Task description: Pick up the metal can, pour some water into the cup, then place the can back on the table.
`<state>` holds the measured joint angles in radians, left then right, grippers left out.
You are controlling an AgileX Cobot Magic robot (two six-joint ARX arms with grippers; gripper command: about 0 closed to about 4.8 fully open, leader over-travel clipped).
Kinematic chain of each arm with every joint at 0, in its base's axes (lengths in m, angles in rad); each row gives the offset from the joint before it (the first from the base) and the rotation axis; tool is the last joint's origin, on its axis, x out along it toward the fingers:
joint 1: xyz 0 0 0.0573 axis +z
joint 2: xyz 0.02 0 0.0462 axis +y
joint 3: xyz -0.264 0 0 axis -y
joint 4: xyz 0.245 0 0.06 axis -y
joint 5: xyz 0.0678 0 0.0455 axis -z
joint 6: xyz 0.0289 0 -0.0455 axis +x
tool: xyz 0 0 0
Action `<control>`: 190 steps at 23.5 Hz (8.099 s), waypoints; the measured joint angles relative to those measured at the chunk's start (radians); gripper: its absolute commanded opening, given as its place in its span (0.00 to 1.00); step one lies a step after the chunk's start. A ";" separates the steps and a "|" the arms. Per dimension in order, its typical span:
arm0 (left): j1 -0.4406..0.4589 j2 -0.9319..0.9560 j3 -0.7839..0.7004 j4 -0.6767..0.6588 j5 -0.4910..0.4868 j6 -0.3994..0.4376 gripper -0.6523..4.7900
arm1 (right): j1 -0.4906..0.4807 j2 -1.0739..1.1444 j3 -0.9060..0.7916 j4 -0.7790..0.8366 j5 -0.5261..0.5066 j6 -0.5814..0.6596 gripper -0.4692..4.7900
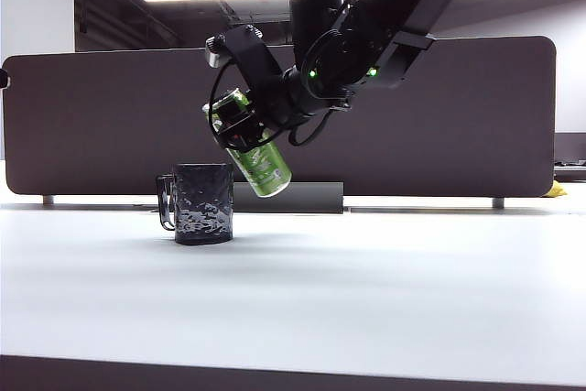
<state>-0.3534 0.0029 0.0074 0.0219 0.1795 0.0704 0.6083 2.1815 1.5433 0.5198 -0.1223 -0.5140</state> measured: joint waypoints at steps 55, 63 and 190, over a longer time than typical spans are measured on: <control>0.000 0.000 0.000 0.000 0.000 0.000 0.11 | 0.034 0.000 0.000 -0.048 0.135 -0.240 0.57; 0.000 0.000 0.000 0.000 0.000 0.000 0.11 | 0.035 0.000 0.000 -0.049 0.153 -0.288 0.57; 0.000 0.000 0.000 0.000 0.000 0.000 0.11 | 0.076 0.000 0.000 -0.047 0.341 -0.389 0.57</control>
<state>-0.3534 0.0029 0.0074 0.0219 0.1795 0.0704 0.6846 2.1811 1.5436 0.4728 0.2184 -0.9035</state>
